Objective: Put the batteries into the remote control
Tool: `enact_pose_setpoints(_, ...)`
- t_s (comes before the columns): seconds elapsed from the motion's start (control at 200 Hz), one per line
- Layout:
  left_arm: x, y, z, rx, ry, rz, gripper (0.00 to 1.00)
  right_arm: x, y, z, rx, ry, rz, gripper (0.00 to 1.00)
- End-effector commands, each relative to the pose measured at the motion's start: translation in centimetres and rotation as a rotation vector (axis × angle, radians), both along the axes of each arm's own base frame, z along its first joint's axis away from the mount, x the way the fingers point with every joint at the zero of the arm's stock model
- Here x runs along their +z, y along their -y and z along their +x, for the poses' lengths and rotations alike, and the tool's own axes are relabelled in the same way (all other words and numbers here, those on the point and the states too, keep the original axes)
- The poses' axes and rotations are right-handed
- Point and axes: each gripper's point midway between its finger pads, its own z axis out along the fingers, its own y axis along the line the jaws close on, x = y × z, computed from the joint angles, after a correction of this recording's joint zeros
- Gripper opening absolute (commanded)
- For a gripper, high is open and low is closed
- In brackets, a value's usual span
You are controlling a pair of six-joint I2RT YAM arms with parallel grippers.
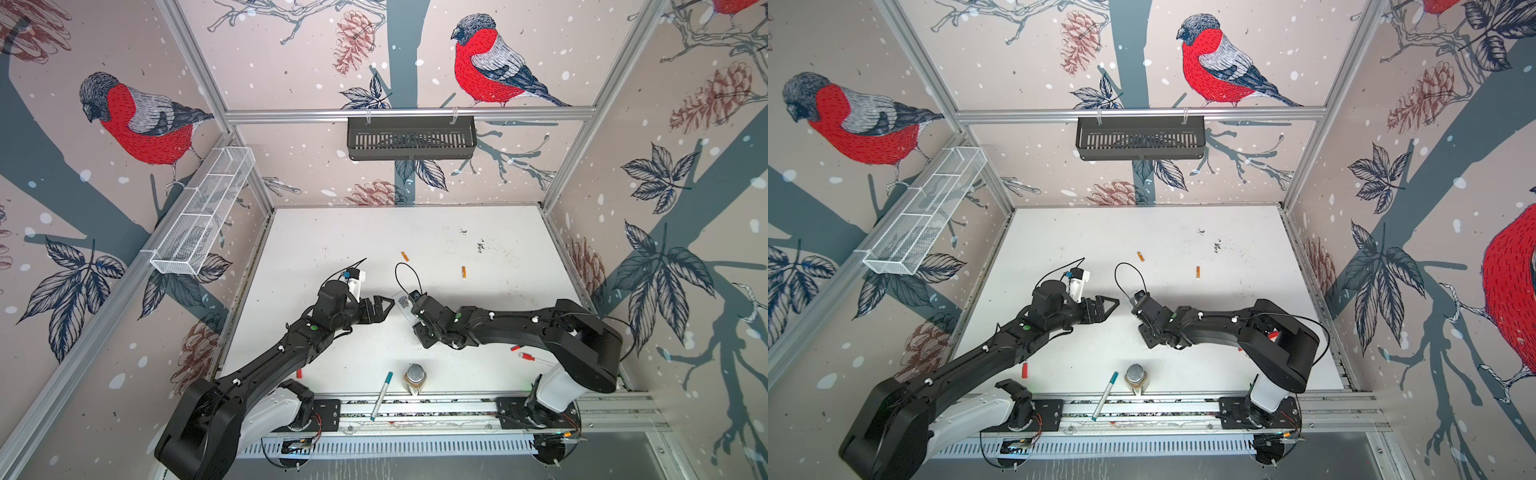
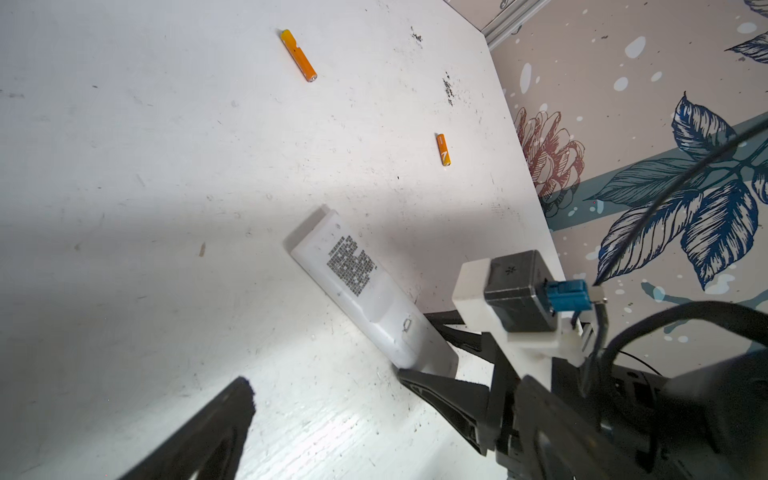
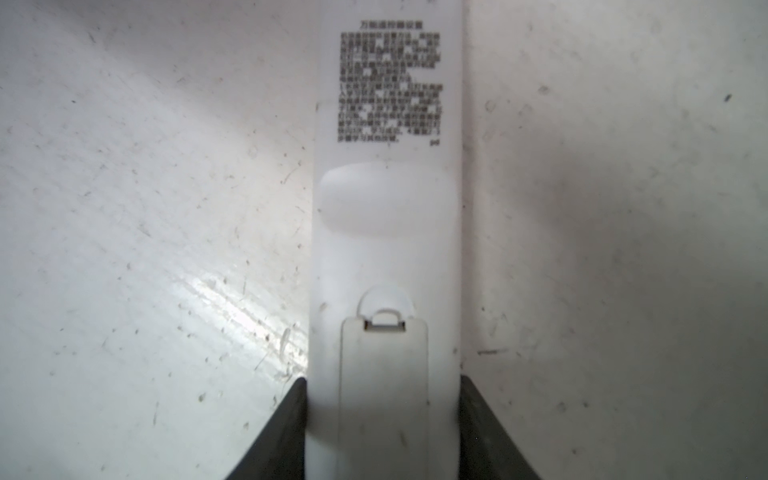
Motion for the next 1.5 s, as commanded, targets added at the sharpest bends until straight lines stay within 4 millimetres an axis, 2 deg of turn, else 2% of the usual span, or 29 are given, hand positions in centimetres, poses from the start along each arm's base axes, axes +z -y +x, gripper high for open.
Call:
enact_pose_setpoints(0.0, 1.1, 1.1, -0.1, -0.051, 0.014, -0.051, 0.98, 2.5, -0.6, 1.2, -0.017, 0.077, 0.048, 0.47)
enact_pose_setpoints(0.235, 2.8, 2.5, 0.0, -0.082, 0.037, -0.134, 0.98, 8.3, -1.8, 2.0, -0.002, 0.212, 0.217, 0.44)
enact_pose_setpoints(0.435, 5.2, 4.0, 0.3, -0.106, 0.088, -0.205, 0.97, 11.9, -2.6, 0.8, 0.06, 0.326, 0.293, 0.44)
enact_pose_setpoints(0.555, 6.3, 4.4, 0.8, -0.113, 0.105, -0.223, 0.88, 13.4, -2.9, -0.4, 0.102, 0.391, 0.316, 0.44)
enact_pose_setpoints(0.635, 6.9, 4.8, 0.9, -0.129, 0.115, -0.236, 0.81, 13.4, -2.9, -0.8, 0.116, 0.408, 0.314, 0.44)
enact_pose_setpoints(0.67, 7.3, 5.0, 0.9, -0.137, 0.122, -0.244, 0.76, 14.4, -2.8, -1.1, 0.118, 0.429, 0.339, 0.44)
enact_pose_setpoints(0.775, 8.0, 5.3, 0.8, -0.16, 0.131, -0.263, 0.57, 14.8, -2.4, -1.2, 0.114, 0.45, 0.343, 0.44)
enact_pose_setpoints(0.841, 8.3, 5.5, 0.6, -0.176, 0.138, -0.279, 0.51, 15.0, -2.4, -1.3, 0.115, 0.46, 0.35, 0.44)
enact_pose_setpoints(1.156, 9.6, 6.5, -0.4, -0.246, 0.168, -0.351, 0.5, 15.9, -2.9, -1.6, 0.138, 0.5, 0.372, 0.43)
enact_pose_setpoints(1.261, 9.6, 6.5, -0.5, -0.25, 0.167, -0.35, 0.35, 15.7, -2.8, -1.4, 0.13, 0.505, 0.364, 0.43)
enact_pose_setpoints(1.361, 9.4, 6.4, -0.5, -0.248, 0.165, -0.346, 0.25, 15.4, -2.8, -1.1, 0.121, 0.499, 0.36, 0.44)
enact_pose_setpoints(1.451, 9.4, 6.3, -0.4, -0.24, 0.17, -0.342, 0.1, 15.1, -2.8, -1.0, 0.127, 0.466, 0.388, 0.49)
enact_pose_setpoints(1.496, 9.4, 6.3, -0.3, -0.234, 0.175, -0.341, 0.07, 15.1, -2.9, -1.1, 0.13, 0.459, 0.404, 0.53)
